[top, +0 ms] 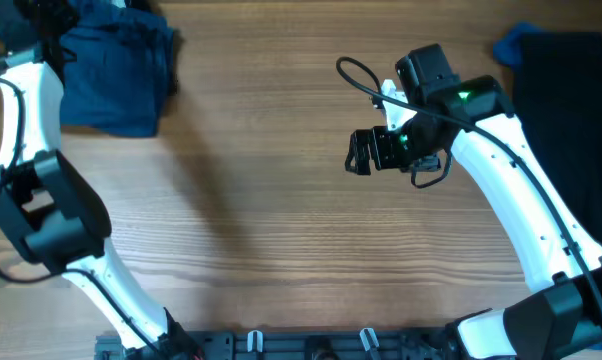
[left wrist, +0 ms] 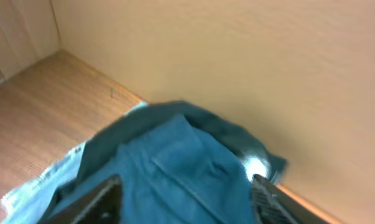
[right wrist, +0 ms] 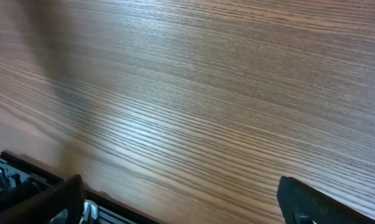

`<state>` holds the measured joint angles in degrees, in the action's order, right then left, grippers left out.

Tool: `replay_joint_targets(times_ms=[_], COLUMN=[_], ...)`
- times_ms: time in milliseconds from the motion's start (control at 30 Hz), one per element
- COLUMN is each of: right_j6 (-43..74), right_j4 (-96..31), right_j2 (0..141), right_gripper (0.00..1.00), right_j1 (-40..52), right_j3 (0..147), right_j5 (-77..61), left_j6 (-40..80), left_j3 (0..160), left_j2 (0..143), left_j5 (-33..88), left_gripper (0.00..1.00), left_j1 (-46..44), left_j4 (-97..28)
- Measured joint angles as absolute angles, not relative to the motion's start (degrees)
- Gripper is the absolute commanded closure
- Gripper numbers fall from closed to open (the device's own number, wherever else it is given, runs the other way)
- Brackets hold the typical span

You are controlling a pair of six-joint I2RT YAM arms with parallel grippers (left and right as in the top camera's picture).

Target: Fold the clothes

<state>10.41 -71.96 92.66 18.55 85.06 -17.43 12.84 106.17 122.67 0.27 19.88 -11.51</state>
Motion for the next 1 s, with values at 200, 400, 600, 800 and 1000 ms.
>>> replay_joint_targets(times_ms=[200,400,600,800,1000], right_j6=[10.17,10.15,9.89,9.76,9.76], right_j4=[-73.12,-73.25,-73.25,-73.25,-73.08], right_j2=[92.66,92.66,92.66,92.66,92.66], right_gripper=[0.01,0.01,0.01,0.01,0.01], right_j1=[18.55,18.55,18.55,18.55,18.55], right_j3=[84.99,84.99,84.99,84.99,84.99], right_j5=[-17.41,-17.3,-17.3,-17.3,-17.3], left_j6=[12.88,13.67,14.83,15.25,15.42], left_j3=[106.34,106.17,106.13,106.13,105.89], left_j2=[123.0,127.0,129.49,129.45,127.87], left_j5=[0.32,0.12,-0.14,-0.19,0.38], left_gripper=[0.83,0.96,0.96,0.96,0.96], left_j1=[19.75,21.61,24.27,25.96,25.74], left_j4=[-25.12,-31.75,-33.23,-33.04,-29.76])
